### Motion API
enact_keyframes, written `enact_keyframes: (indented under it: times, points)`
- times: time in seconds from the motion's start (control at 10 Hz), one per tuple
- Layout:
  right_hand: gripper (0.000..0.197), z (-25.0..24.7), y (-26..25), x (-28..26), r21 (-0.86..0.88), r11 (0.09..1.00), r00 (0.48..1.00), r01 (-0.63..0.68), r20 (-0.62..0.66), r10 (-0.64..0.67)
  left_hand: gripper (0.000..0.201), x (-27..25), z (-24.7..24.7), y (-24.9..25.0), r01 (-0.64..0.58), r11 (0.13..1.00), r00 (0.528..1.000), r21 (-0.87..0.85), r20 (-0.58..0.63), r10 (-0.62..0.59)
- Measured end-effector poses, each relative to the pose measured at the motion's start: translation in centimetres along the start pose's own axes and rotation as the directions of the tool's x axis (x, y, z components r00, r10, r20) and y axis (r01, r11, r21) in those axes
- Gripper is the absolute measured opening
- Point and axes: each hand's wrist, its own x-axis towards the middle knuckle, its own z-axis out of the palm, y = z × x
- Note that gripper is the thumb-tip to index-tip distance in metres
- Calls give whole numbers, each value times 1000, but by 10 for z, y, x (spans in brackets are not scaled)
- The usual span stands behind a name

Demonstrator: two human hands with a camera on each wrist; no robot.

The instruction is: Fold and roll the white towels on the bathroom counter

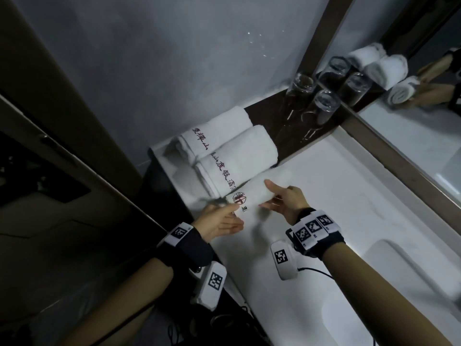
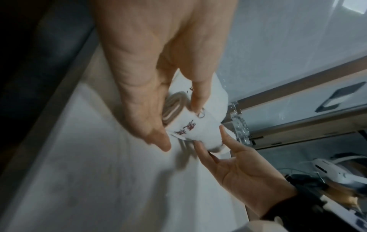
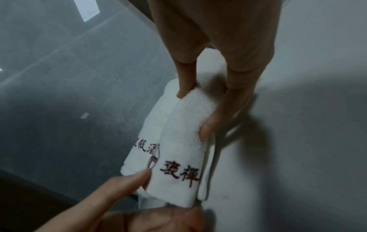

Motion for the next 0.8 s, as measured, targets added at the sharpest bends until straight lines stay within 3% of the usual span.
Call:
enact_keyframes:
  times: [0.2, 0.3, 0.4, 0.5, 0.6, 0.7, 0.8]
  points:
    - [49, 13, -1, 31, -21, 1000, 994, 10, -107, -13, 20, 16, -7, 12, -13, 998, 1000, -67, 1, 13]
    - [61, 10, 1, 41, -409, 912, 966, 12, -230, -115, 33, 23, -7, 15, -57, 993, 998, -101, 12, 59]
    - [69, 12, 0, 42, -613, 790, 946, -2, -258, -197, 34, 28, -7, 17, -96, 991, 995, -97, 3, 97]
    - [72, 17, 2, 40, -588, 808, 933, 19, -280, -226, 17, 28, -5, 14, -82, 994, 997, -67, -5, 82]
    - [74, 20, 9, 29, -528, 849, 921, 29, -316, -228, 5, 22, -8, 13, -54, 996, 998, 76, 28, 52]
    - [77, 11, 15, 20, -566, 823, 945, 57, -235, -227, 18, 14, -29, 10, -57, 974, 998, 218, -27, 65]
    - [70, -3, 11, 9, -664, 747, 979, 44, -120, -164, 8, -10, -65, 3, -86, 922, 984, 378, -112, 138]
